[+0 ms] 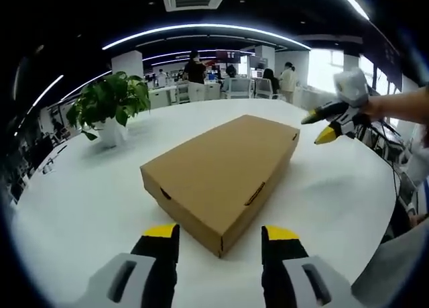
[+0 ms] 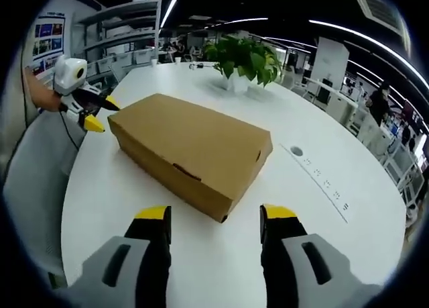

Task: Operate the shoe box by opening the lid, removing the specified soft item, and placing it in the target area until the item is outside and the box remains undamaged.

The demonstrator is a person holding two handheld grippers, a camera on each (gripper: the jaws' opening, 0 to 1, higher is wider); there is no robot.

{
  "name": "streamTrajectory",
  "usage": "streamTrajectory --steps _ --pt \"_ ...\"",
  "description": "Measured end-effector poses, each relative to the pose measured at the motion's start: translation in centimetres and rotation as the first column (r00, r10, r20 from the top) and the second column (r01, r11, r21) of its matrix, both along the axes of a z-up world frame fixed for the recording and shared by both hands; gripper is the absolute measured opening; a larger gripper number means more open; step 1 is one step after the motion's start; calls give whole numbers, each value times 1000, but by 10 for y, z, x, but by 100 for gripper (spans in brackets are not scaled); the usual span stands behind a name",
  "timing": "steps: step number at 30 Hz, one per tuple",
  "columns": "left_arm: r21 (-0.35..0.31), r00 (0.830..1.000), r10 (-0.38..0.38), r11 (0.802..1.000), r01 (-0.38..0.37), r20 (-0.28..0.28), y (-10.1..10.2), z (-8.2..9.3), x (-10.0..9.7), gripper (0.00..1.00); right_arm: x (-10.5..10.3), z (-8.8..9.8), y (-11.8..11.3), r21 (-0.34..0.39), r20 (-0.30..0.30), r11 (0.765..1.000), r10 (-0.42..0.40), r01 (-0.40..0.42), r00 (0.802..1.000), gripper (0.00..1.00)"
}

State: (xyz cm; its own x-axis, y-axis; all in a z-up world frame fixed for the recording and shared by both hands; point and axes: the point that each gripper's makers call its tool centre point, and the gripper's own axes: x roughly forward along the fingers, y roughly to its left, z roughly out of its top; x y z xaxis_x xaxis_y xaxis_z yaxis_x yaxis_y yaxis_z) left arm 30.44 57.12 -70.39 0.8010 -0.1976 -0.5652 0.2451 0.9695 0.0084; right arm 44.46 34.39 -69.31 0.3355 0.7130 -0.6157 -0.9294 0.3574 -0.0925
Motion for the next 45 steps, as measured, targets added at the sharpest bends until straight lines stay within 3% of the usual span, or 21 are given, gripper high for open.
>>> streamTrajectory --steps 15,26,45 --pt "-29 997 77 997 -77 -9 -4 -4 15 48 8 -21 23 26 -80 1000 -3 5 997 40" --pt "-45 990 141 989 -142 -7 -2 -6 20 48 11 -24 27 53 -119 997 -48 55 992 37" --pt "-61 993 111 992 -113 -31 9 -7 19 47 -7 -22 30 78 -164 981 -162 176 973 35"
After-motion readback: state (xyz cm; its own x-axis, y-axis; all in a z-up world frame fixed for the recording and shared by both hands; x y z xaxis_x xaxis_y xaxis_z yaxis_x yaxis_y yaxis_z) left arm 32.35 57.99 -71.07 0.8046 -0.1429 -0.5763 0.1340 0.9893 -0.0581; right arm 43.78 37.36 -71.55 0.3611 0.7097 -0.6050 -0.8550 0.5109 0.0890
